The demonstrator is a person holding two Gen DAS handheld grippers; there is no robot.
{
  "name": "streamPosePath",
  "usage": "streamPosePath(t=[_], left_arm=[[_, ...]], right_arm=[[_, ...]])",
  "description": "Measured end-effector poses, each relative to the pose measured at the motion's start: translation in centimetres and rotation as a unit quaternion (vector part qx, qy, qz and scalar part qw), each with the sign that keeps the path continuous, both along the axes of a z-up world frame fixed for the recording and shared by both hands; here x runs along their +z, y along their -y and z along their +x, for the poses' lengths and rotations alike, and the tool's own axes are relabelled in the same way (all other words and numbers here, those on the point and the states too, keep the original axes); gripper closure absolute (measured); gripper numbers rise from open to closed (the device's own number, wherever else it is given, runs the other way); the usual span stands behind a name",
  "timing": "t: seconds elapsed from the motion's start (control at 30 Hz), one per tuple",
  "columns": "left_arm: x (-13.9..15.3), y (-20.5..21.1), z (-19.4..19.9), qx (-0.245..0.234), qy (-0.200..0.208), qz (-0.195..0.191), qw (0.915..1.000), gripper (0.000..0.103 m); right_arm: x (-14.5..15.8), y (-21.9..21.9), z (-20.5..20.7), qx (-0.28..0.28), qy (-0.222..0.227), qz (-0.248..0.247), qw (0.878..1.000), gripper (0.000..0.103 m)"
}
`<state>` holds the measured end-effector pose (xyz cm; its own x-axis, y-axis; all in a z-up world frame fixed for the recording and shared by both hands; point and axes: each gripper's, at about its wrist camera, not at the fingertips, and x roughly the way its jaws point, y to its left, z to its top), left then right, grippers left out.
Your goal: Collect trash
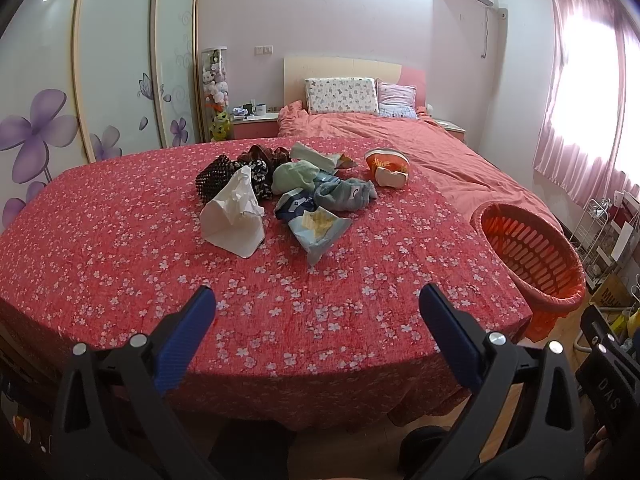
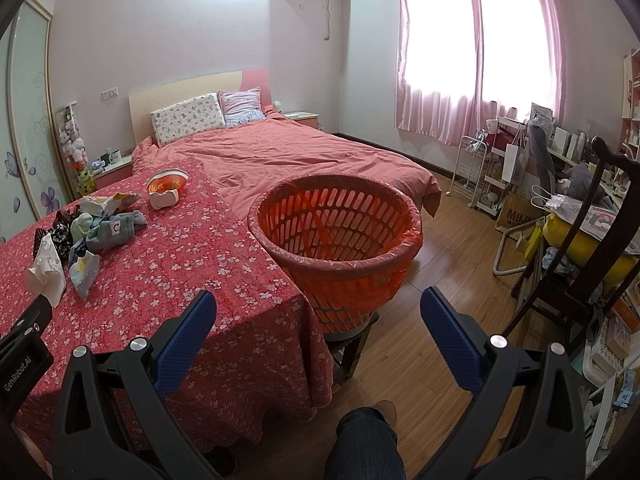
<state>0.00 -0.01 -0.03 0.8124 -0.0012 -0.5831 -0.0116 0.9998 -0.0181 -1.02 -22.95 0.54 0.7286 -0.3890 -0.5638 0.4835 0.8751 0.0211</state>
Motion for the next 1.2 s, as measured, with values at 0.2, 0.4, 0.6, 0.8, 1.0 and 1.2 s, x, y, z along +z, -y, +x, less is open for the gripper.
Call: streamPosePath(t=[0.2, 0.4, 0.6, 0.8, 1.0, 1.2], left_arm=[[0.02, -0.01, -0.01, 0.000, -0.001, -0.001, 1.0000, 0.004], [0.06, 0.06, -0.29, 0.000, -0.001, 0.000, 1.0000, 0.004], [0.02, -0.01, -0.02, 0.000, -0.003, -0.001, 1.0000, 0.004], [0.02, -0.02, 0.00, 0.000, -0.003, -0.001, 1.0000, 0.004], [-0.23, -0.19, -0.14, 0.000, -0.004, -0.001, 1.0000, 0.004], [-0.23, -0.20, -0.11, 0.000, -0.005, -0.002, 1.0000, 0.004]], right_arm=[[0.00, -0.01, 0.03, 0.000, 0.000, 0.000, 1.000, 0.002], [0.01, 0.00, 0.02, 0.000, 0.000, 0.000, 1.000, 0.002], [0.02, -0.01, 0.00, 0.000, 0.000, -0.001, 1.000, 0.002], [0.00, -0.03, 0.01, 0.000, -0.001, -0.001, 1.000, 0.002], [-0.04, -0.05, 0.00, 0.000, 0.000, -0.001, 1.000, 0.002], [-0.08, -0.04, -0.03, 0.000, -0.001, -0.001, 1.000, 0.002]])
